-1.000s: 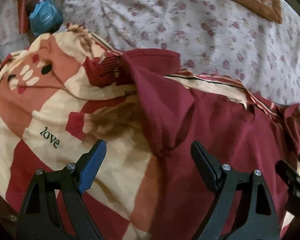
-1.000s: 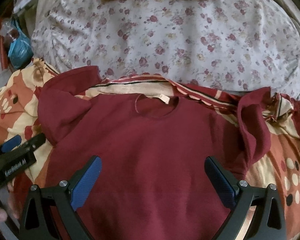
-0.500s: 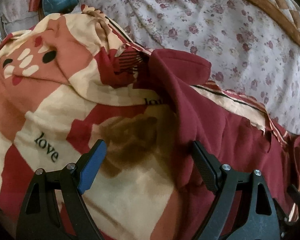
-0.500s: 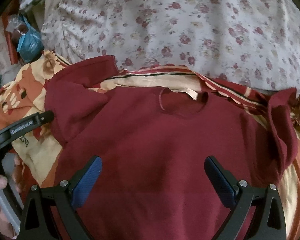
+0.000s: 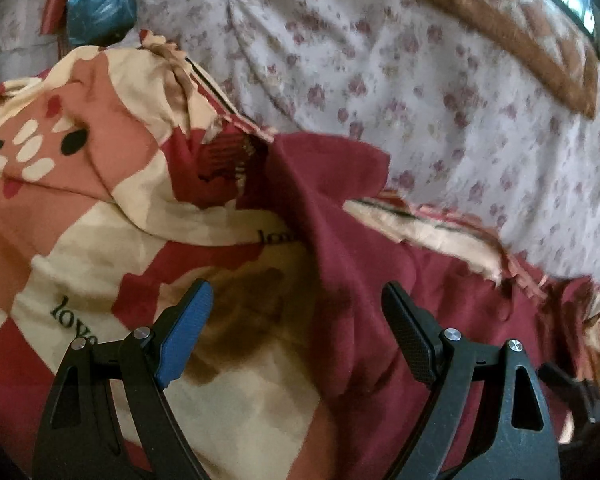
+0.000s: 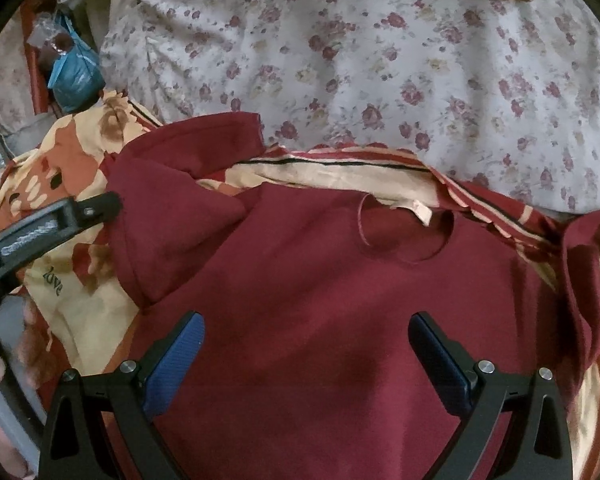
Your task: Fold small clothes
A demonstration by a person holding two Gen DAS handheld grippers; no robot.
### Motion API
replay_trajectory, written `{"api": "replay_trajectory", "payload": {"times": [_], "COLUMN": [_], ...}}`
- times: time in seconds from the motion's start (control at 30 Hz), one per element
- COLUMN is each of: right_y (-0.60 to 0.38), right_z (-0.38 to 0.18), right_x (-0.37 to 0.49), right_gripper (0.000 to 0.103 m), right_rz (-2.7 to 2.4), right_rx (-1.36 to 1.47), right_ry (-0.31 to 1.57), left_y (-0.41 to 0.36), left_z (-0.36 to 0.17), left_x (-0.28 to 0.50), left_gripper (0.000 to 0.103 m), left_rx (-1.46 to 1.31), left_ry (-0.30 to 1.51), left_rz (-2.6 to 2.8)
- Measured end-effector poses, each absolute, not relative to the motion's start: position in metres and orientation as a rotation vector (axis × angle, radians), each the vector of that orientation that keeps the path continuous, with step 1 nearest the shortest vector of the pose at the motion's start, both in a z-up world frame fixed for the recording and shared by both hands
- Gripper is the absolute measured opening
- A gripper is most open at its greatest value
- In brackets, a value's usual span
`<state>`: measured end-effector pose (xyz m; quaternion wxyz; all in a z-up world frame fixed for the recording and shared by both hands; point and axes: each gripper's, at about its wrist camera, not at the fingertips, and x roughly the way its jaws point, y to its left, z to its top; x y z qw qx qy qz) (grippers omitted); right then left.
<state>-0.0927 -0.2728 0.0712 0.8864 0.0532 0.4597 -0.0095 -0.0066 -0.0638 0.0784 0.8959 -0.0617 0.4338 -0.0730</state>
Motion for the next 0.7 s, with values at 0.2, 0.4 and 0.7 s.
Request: {"api": "replay_trajectory", "payload": {"times": [0.2, 0.4, 0.7], "right_y": [-0.265, -0.269, -0.251], "right_z": [0.074, 0.088, 0.084], "right_x": [-0.082, -0.037, 0.044], "right_gripper": [0.101, 0.101, 0.101], "right_rz": [0.024, 0.097, 0.208], "right_rx": [0.105, 0.222, 0.427], "right_ry": [0.952, 0.95, 0.979], "left_y": [-0.043, -0.021, -0.015], "left_z": [0.042, 0.028, 0.025], "left_x": [0.016, 0.022, 0.024], "left_gripper": [0.086, 0.086, 0.086], "left_rx": [-0.097, -0.159, -0.159], "left_ry": [1.006, 1.071, 1.081], "left_rz": [-0.006, 0.03, 0.033]}}
